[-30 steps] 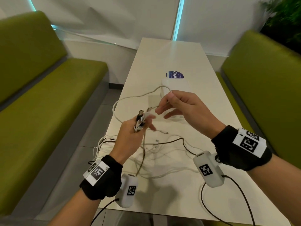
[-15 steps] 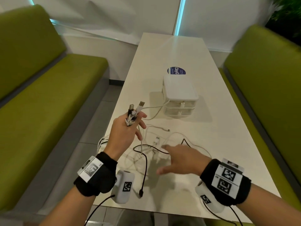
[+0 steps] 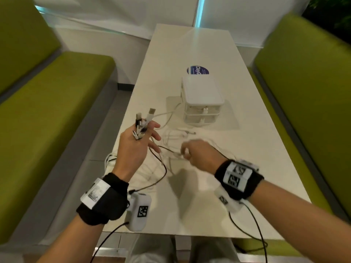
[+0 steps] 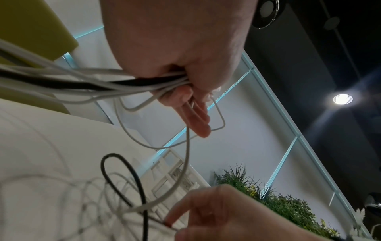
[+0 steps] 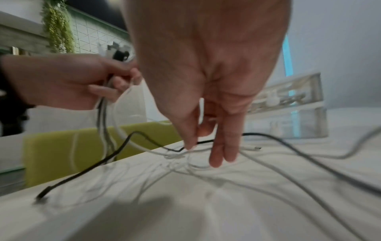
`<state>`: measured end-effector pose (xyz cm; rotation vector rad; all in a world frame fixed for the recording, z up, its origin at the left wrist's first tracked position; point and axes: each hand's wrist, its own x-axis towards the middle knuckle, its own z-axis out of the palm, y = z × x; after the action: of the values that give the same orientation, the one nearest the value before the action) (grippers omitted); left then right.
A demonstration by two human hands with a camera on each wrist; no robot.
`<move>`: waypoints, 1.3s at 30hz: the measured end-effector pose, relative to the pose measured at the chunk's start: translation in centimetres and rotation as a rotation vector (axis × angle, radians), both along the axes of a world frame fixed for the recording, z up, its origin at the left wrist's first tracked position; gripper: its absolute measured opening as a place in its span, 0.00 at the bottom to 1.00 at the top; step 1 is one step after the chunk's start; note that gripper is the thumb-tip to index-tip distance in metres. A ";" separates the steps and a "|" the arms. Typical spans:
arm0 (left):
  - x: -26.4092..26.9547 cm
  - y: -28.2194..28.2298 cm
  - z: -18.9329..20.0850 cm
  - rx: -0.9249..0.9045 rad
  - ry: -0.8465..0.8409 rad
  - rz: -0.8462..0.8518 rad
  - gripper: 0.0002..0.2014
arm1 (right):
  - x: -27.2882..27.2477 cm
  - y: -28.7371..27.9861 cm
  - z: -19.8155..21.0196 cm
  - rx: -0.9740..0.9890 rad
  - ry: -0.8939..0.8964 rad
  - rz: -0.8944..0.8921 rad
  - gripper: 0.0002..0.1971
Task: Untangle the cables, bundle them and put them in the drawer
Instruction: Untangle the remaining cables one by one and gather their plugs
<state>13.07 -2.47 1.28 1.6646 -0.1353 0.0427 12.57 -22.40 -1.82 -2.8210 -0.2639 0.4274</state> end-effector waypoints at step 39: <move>-0.4 -0.2 -0.5 -0.037 0.070 0.026 0.14 | -1.0 1.1 2.0 0.097 -0.217 -0.293 0.11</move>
<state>12.64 -2.70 0.76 1.6292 -0.0597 0.0067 11.56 -21.26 0.19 -2.7493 0.0858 0.0428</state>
